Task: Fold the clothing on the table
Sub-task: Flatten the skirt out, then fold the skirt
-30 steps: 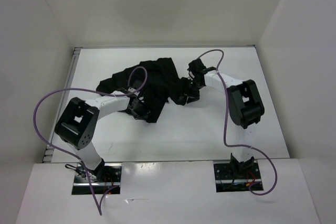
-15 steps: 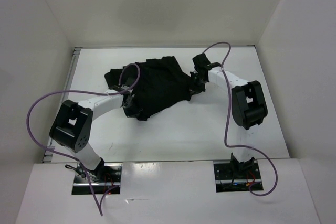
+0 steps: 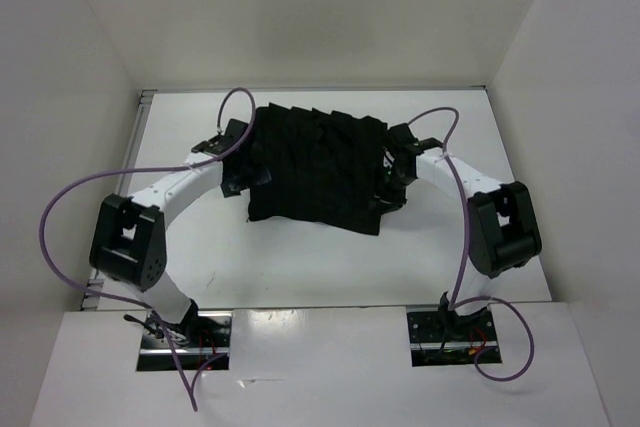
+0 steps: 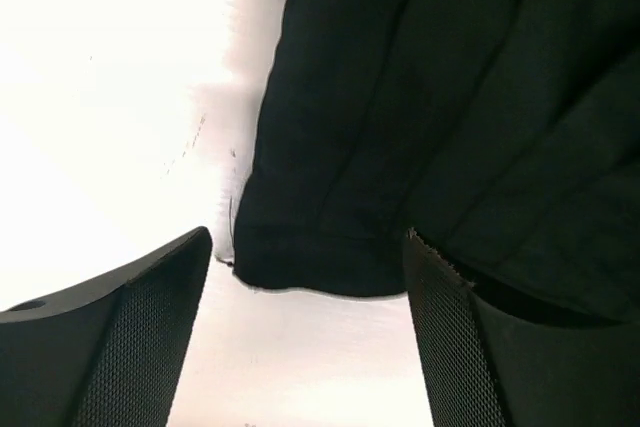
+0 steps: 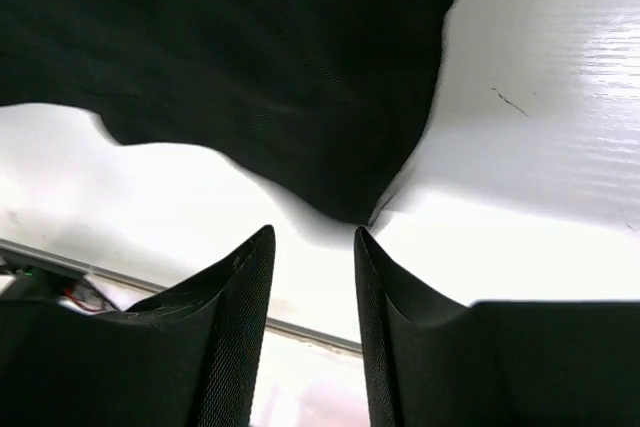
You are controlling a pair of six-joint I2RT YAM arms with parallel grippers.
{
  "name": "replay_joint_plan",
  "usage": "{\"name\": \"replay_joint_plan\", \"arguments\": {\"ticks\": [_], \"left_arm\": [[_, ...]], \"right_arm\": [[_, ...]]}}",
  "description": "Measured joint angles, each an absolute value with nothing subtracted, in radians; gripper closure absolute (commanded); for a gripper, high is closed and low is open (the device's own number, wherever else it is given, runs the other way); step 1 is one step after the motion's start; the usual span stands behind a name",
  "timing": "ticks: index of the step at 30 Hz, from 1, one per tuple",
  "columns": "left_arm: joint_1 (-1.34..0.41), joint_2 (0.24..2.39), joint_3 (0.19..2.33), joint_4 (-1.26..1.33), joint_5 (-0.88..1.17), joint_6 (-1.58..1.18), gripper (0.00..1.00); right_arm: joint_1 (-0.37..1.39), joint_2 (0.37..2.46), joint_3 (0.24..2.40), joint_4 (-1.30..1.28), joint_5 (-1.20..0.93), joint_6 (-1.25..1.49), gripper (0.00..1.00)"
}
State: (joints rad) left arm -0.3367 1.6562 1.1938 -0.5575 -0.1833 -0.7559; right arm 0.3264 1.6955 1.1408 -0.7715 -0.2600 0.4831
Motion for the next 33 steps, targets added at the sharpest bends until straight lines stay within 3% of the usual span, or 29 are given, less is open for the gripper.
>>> {"name": "replay_joint_plan", "arguments": {"ticks": [4, 6, 11, 29, 33], "left_arm": [[-0.337, 1.525, 1.110, -0.528, -0.143, -0.763, 0.14], [-0.337, 1.444, 1.039, -0.514, -0.124, -0.774, 0.18], [-0.337, 1.409, 0.932, -0.493, -0.118, -0.833, 0.45], [-0.325, 1.674, 0.958, -0.391, -0.164, -0.916, 0.52], [-0.323, 1.695, 0.976, -0.378, -0.163, -0.913, 0.76]], "right_arm": [[0.326, 1.618, 1.201, -0.783, -0.212, 0.507, 0.55], [0.326, 1.575, 1.234, -0.782, -0.190, 0.513, 0.54], [0.326, 1.530, 1.262, -0.780, -0.165, 0.523, 0.54], [0.326, 1.540, 1.151, -0.772, -0.165, 0.527, 0.54], [0.319, 1.547, 1.140, -0.762, -0.165, 0.531, 0.53]]}}
